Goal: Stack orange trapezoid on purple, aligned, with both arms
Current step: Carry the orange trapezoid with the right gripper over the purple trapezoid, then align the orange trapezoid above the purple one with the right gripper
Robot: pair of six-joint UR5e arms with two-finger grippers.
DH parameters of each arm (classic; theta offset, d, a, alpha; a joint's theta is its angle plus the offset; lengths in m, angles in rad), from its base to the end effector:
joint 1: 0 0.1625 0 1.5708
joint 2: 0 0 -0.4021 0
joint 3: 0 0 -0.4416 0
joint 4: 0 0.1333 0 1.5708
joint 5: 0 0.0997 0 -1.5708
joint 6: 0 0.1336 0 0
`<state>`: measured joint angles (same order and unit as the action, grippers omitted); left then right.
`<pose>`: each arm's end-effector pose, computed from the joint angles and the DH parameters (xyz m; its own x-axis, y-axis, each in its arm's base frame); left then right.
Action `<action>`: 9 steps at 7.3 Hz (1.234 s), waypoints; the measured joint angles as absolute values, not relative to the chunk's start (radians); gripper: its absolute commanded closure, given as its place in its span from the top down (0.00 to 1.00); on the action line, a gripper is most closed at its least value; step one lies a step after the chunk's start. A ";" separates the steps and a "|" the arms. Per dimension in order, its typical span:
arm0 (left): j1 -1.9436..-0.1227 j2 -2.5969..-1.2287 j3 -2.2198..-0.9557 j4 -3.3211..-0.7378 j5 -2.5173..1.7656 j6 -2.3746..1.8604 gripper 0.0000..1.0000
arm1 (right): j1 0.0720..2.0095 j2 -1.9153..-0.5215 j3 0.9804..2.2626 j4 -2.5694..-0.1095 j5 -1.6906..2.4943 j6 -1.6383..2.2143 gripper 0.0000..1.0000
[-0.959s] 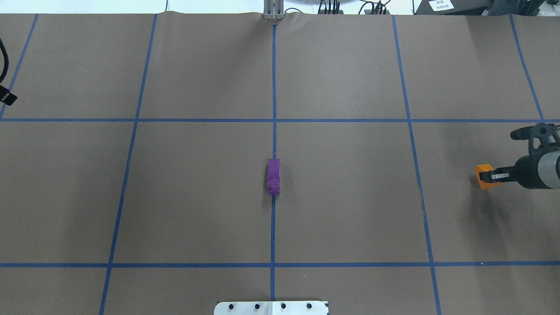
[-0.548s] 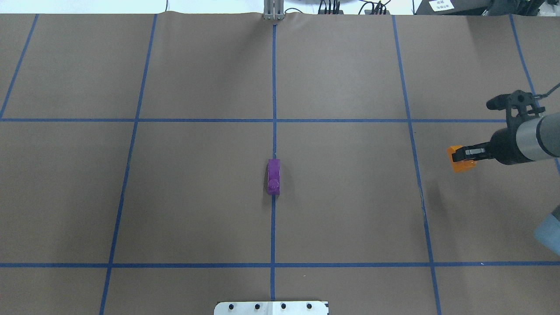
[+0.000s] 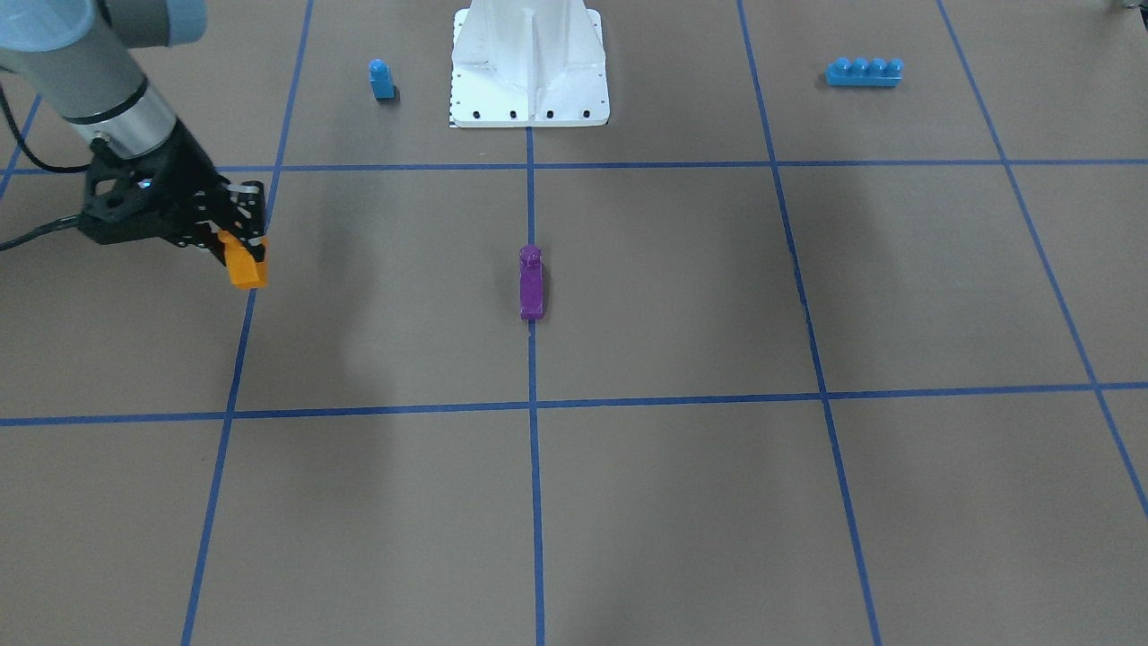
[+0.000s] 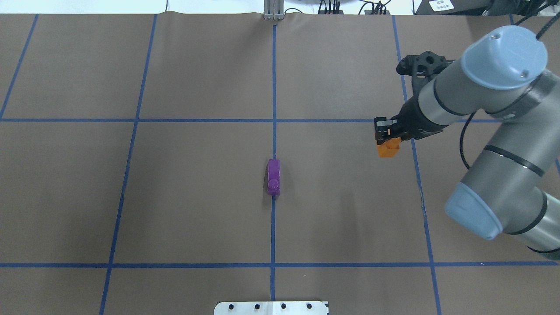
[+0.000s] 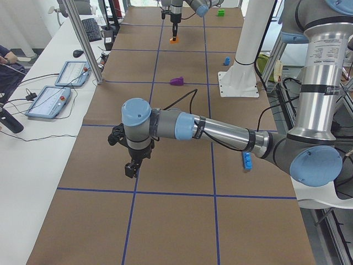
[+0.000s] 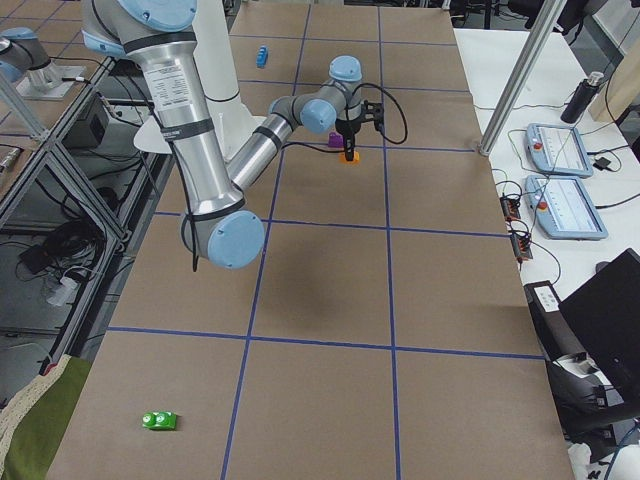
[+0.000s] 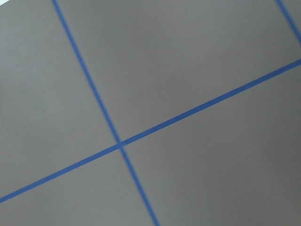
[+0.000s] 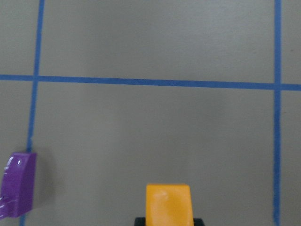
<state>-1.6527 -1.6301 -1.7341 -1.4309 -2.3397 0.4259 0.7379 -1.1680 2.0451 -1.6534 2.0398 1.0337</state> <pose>-0.0862 -0.5566 0.5538 0.6902 0.4089 -0.5969 -0.2236 0.9051 0.3615 -0.3911 -0.4541 0.2052 0.6304 -0.0437 0.7751 -0.0453 0.9946 0.0930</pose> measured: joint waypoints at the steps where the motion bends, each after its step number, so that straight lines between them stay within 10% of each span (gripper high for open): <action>1: -1.674 -1.623 -1.725 -1.429 -2.354 0.445 1.00 | 0.685 -1.094 2.031 -1.691 2.010 1.089 0.00; 9: -1.689 -1.584 -1.754 -1.430 -2.362 0.454 1.00 | 0.450 -0.739 1.633 -1.712 1.806 1.270 0.00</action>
